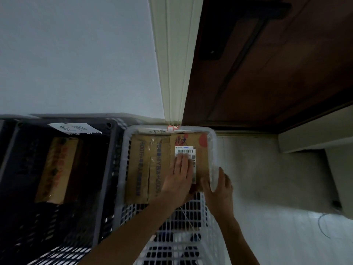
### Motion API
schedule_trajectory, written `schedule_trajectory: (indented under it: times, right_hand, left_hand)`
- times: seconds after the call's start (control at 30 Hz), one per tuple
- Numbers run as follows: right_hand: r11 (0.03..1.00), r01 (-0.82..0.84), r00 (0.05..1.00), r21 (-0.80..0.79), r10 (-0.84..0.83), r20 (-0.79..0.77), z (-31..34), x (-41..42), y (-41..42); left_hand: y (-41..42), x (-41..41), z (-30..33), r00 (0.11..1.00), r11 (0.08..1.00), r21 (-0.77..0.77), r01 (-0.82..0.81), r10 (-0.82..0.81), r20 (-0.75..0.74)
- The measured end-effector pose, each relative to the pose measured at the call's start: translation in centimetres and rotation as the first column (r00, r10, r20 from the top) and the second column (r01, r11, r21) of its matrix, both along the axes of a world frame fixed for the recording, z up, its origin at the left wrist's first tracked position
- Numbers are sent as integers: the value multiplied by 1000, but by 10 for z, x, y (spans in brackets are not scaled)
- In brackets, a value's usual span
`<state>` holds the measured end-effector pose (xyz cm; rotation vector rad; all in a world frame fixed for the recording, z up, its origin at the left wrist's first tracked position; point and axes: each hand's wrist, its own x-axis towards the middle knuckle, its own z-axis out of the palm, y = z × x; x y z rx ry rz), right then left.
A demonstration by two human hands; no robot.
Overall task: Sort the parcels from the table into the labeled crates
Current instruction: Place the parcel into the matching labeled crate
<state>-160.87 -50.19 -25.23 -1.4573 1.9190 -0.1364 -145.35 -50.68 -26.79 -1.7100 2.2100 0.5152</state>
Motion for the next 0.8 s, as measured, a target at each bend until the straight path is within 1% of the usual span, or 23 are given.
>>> schedule_trajectory:
  times: [0.07, 0.1, 0.17, 0.23, 0.33, 0.4, 0.5, 0.57, 0.6, 0.63, 0.67, 0.7, 0.73, 0.77, 0.8]
  right_hand:
    - [997, 53, 995, 60, -57, 77, -6, 0, 16]
    - [995, 79, 990, 54, -85, 113, -9, 1, 19]
    - [993, 118, 978, 24, -120, 169, -14, 0, 20]
    - [992, 125, 975, 29, -128, 180, -20, -2, 18]
    - [994, 111, 979, 11, -111, 171, -25, -4, 21]
    - [994, 112, 974, -5, -109, 198, -23, -3, 24]
    - [994, 113, 970, -7, -109, 217, -23, -4, 24]
    - [995, 104, 973, -12, -99, 210, -23, -4, 22]
    - [994, 104, 972, -16, -98, 214, -24, -5, 21]
    - [994, 108, 971, -20, -101, 217, -25, -5, 21]
    - [993, 115, 970, -18, -108, 217, -25, -5, 21]
    - [993, 120, 971, -16, -114, 209, -27, -5, 21]
    - [992, 124, 972, -18, -117, 202, -30, -5, 22]
    - [991, 129, 973, -25, -122, 194, -32, -5, 23]
    - [991, 131, 974, -31, -123, 188, -33, -5, 24]
  left_hand:
    - [-8, 0, -2, 995, 1000, 15, 1, 0, -97]
    - [-15, 1, -4, 990, 1000, -3, 3, -3, -140]
    - [-31, 4, -5, 986, 999, -32, 18, -23, -167]
    - [-42, 2, -7, 988, 999, -36, 12, -17, -152]
    - [-48, -10, -17, 982, 982, -119, -147, 131, -137]
    - [-47, -18, -28, 969, 974, -77, -214, 202, -144]
    - [-39, -28, -52, 976, 980, 39, -195, 198, -92]
    - [-28, -35, -62, 961, 964, 134, -230, 247, -127]
    - [-20, -39, -63, 952, 959, 147, -243, 264, -153]
    - [-10, -43, -63, 951, 964, 128, -232, 252, -177]
    - [1, -46, -64, 955, 977, 89, -194, 209, -210]
    - [11, -48, -65, 968, 990, 58, -129, 138, -210]
    - [20, -48, -70, 983, 997, 50, -52, 60, -176]
    - [28, -47, -76, 993, 997, 74, 11, -2, -117]
    - [31, -44, -82, 998, 995, 102, 20, -13, -62]
